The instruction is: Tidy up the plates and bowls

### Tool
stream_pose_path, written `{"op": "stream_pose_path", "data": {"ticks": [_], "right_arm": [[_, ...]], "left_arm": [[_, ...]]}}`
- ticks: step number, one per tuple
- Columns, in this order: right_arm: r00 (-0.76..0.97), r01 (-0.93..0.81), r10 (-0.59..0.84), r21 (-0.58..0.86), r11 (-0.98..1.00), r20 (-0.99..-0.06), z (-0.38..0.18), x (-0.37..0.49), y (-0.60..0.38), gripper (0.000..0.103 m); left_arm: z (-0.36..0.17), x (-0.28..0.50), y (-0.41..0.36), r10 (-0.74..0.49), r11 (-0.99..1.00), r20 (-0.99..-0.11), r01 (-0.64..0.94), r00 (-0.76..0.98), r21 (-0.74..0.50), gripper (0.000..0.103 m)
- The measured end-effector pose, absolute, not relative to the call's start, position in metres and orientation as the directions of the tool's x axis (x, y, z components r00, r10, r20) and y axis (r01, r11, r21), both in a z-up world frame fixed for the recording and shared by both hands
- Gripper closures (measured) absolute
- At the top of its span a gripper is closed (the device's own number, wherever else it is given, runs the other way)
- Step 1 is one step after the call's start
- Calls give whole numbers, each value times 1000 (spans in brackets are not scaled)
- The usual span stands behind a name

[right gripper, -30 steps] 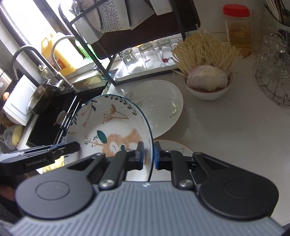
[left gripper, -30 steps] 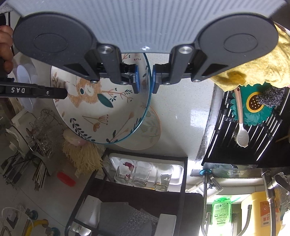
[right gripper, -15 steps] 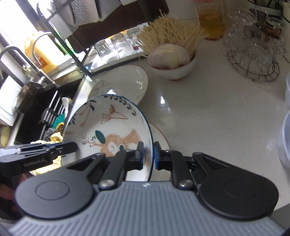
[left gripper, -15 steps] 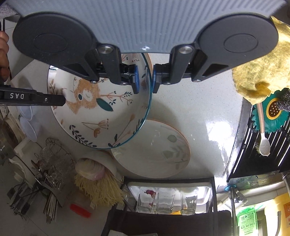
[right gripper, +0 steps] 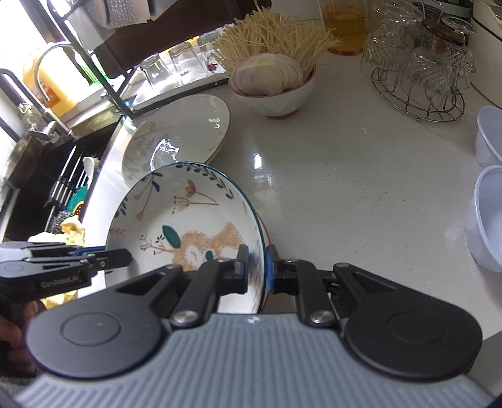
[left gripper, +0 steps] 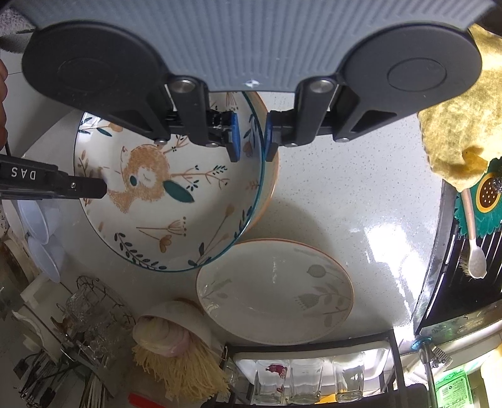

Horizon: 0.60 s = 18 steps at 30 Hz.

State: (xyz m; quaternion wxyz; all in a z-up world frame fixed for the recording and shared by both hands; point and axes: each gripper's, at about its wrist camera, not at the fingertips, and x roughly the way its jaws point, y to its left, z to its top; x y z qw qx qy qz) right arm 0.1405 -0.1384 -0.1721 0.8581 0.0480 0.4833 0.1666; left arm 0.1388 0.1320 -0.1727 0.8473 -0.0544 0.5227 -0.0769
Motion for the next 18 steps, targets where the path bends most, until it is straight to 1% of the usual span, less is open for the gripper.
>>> {"op": "stream_pose_path", "data": {"ticks": [14, 18], "right_arm": [[467, -212, 293, 215, 953, -834, -182, 152, -136, 86], [471, -213, 290, 211, 954, -833, -181, 154, -134, 86]], "left_arm": [[-178, 152, 122, -190, 980, -893, 127, 407, -151, 84], [-180, 155, 123, -198, 979, -896, 124, 398, -161, 84]]}}
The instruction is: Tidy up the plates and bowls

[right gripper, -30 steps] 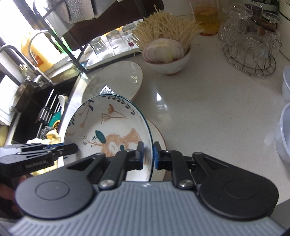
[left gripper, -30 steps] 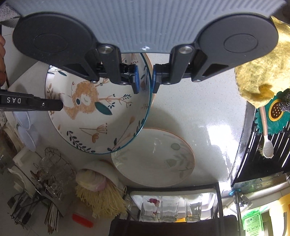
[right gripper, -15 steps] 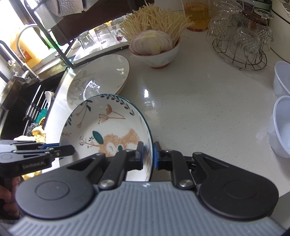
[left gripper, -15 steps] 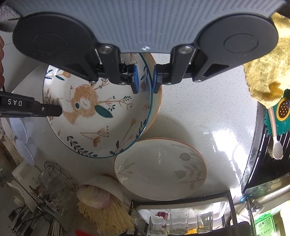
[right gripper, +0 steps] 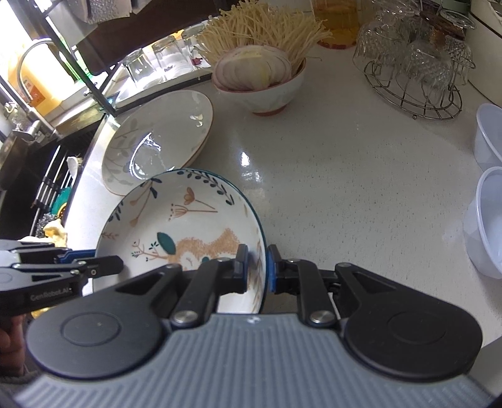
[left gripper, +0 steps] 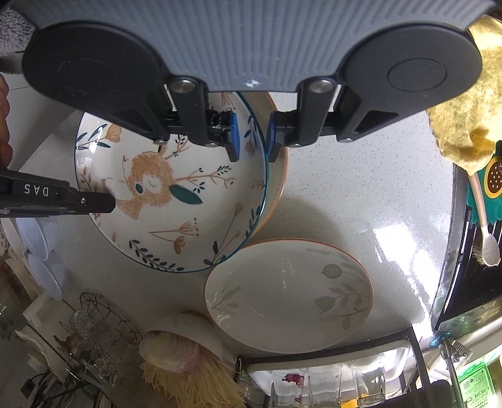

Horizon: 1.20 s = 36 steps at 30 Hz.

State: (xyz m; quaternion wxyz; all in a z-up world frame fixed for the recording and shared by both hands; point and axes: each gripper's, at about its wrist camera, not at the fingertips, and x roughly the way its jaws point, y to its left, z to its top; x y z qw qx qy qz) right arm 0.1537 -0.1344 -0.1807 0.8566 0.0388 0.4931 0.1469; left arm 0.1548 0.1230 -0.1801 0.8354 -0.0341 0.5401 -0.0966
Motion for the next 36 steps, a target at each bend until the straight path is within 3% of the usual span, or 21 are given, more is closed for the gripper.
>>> {"op": "stream_pose_path", "data": {"ticks": [36], "right_arm": [[436, -188, 347, 293, 938, -831, -176, 168, -147, 86]], "left_arm": [[-165, 145, 138, -287, 958, -901, 87, 325, -273, 79]]}}
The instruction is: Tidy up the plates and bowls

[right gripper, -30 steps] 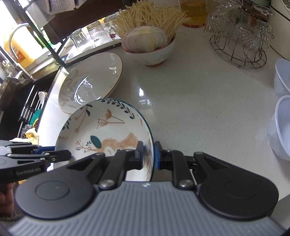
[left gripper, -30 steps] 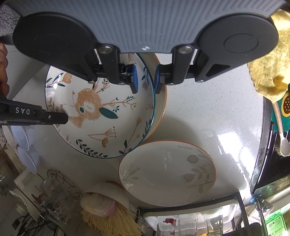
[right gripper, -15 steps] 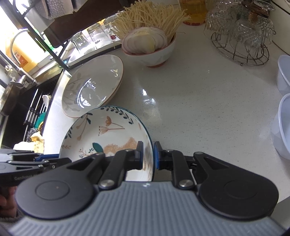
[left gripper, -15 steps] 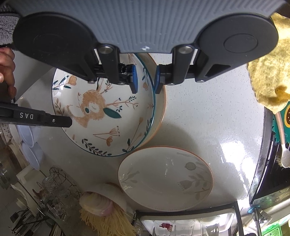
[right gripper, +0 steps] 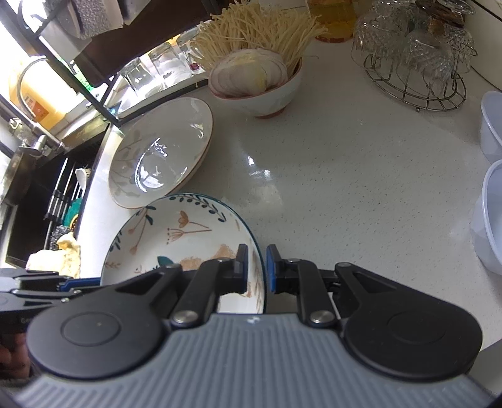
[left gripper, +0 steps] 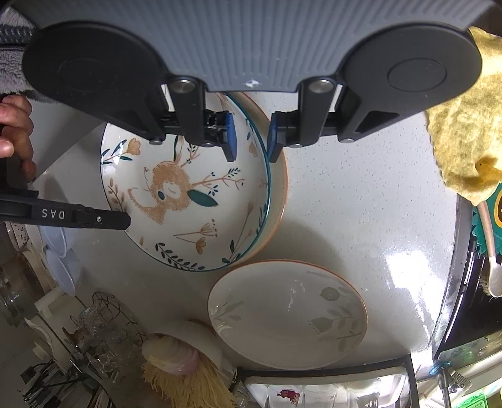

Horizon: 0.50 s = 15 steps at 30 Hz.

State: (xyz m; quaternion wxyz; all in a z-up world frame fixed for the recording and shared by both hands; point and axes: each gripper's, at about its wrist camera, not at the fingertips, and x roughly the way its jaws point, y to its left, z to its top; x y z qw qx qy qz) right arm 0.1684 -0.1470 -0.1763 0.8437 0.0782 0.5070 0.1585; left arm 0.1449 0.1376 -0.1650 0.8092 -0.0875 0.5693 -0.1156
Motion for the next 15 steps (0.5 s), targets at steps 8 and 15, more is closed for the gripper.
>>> {"op": "stream_pose_path", "data": {"ticks": [8, 15], "right_arm": [[407, -208, 370, 310, 928, -835, -178, 167, -144, 86], [413, -212, 357, 293, 933, -838, -176, 164, -143, 86]], "left_arm": [[-161, 138, 147, -296, 955, -894, 70, 336, -290, 63], [-159, 137, 148, -249, 968, -888, 60, 386, -245, 63]]}}
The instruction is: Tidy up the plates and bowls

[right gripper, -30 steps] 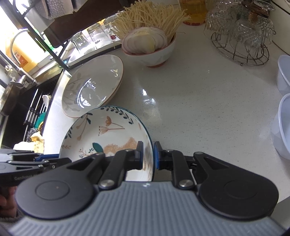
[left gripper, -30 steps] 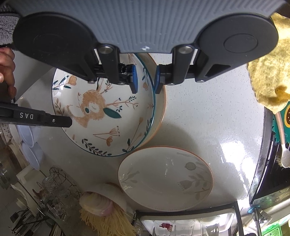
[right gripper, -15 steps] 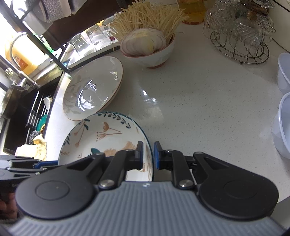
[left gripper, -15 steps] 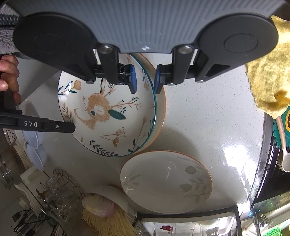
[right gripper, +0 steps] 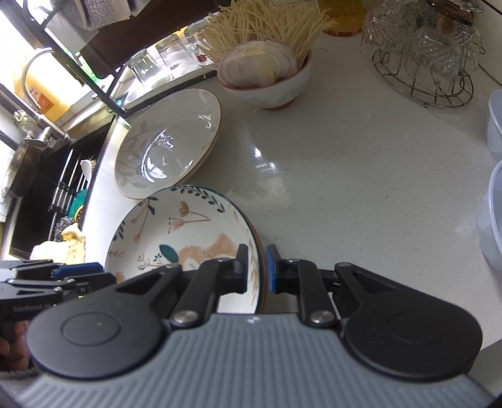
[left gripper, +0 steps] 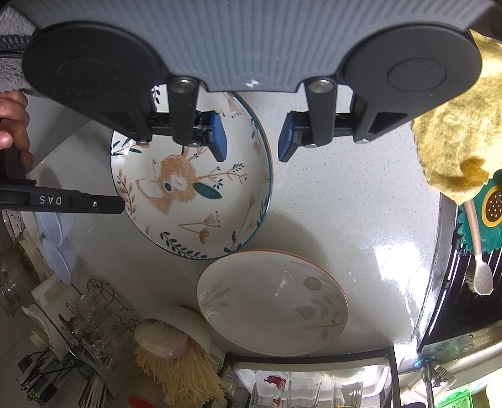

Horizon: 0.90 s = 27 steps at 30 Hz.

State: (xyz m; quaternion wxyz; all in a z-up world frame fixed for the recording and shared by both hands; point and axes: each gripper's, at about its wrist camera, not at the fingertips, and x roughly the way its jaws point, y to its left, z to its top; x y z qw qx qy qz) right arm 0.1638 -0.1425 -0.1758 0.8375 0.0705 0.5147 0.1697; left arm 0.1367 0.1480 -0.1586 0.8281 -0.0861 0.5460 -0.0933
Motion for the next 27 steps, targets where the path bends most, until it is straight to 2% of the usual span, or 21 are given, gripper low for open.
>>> {"op": "stream_pose_path", "data": {"ticks": [3, 5, 11, 27], "right_arm": [[419, -212, 356, 292, 933, -835, -177, 164, -144, 87], [414, -206, 358, 296, 933, -837, -179, 163, -145, 86], [379, -192, 371, 320, 928, -848, -188, 164, -148, 86], [388, -187, 401, 355, 916, -830, -192, 155, -154, 87]], "left_arm": [[-161, 138, 148, -232, 972, -884, 51, 406, -231, 68], [-163, 139, 148, -229, 972, -881, 48, 414, -230, 79], [-167, 138, 150, -205, 976, -878, 27, 433, -215, 92], [-170, 135, 134, -157, 988, -879, 60, 450, -145, 94]]}}
